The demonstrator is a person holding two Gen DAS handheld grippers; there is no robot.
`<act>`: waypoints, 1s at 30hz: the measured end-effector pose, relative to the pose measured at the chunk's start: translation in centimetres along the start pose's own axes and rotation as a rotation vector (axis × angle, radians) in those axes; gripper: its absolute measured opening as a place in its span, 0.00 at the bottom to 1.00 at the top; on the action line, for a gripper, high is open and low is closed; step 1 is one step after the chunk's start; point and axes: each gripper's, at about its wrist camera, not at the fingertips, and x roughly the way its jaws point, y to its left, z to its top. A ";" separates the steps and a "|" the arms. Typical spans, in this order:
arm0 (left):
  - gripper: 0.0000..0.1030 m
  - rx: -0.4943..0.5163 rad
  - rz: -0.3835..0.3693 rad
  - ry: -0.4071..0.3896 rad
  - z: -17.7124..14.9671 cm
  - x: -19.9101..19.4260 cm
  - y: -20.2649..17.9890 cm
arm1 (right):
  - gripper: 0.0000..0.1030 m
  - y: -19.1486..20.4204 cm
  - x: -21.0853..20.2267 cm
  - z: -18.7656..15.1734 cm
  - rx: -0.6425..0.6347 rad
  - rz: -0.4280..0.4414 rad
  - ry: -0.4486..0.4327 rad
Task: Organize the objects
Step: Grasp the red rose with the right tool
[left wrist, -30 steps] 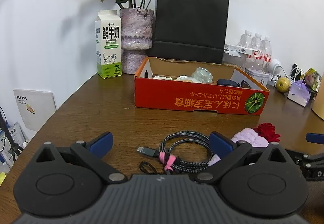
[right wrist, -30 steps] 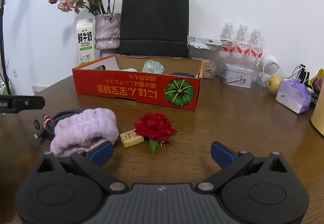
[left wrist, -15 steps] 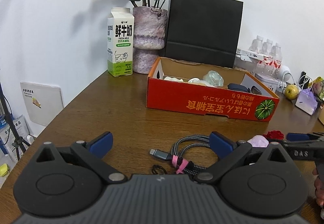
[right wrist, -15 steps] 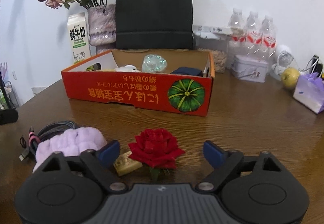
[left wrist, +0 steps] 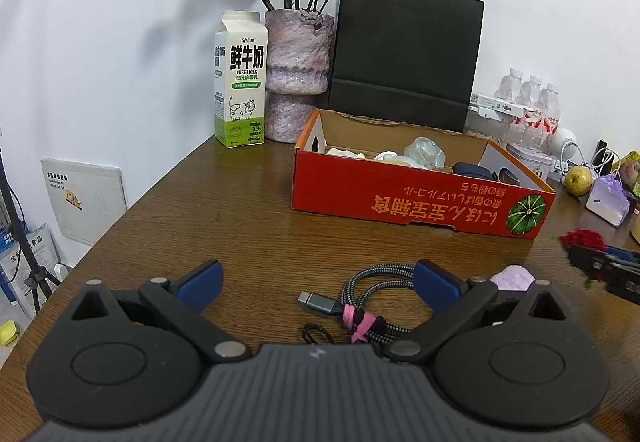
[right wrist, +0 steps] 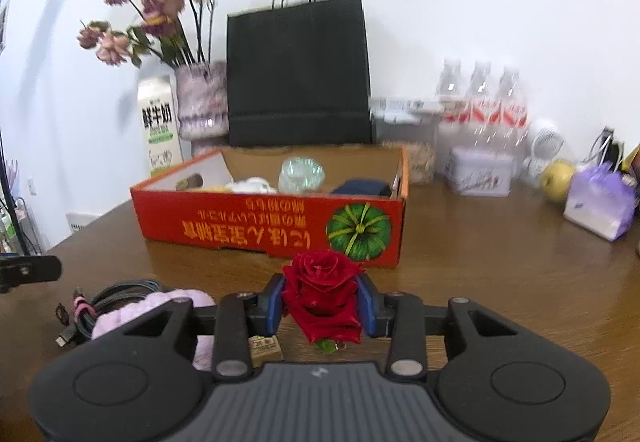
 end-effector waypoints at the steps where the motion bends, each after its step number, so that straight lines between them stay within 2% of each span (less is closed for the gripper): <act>1: 1.00 0.000 -0.001 0.001 0.0 0.0 0.0 | 0.35 0.1 -0.6 -0.1 -0.007 -0.002 -0.010; 12: 1.00 0.024 -0.011 0.021 -0.5 0.0 -0.1 | 0.35 1.0 -5.7 -2.3 -0.083 -0.022 -0.040; 24: 1.00 0.085 -0.037 0.095 -1.4 0.9 -0.7 | 0.35 0.8 -5.5 -2.3 -0.077 -0.030 -0.031; 30: 1.00 0.086 -0.008 0.138 -1.3 2.5 -1.2 | 0.35 0.9 -5.5 -2.3 -0.078 -0.029 -0.032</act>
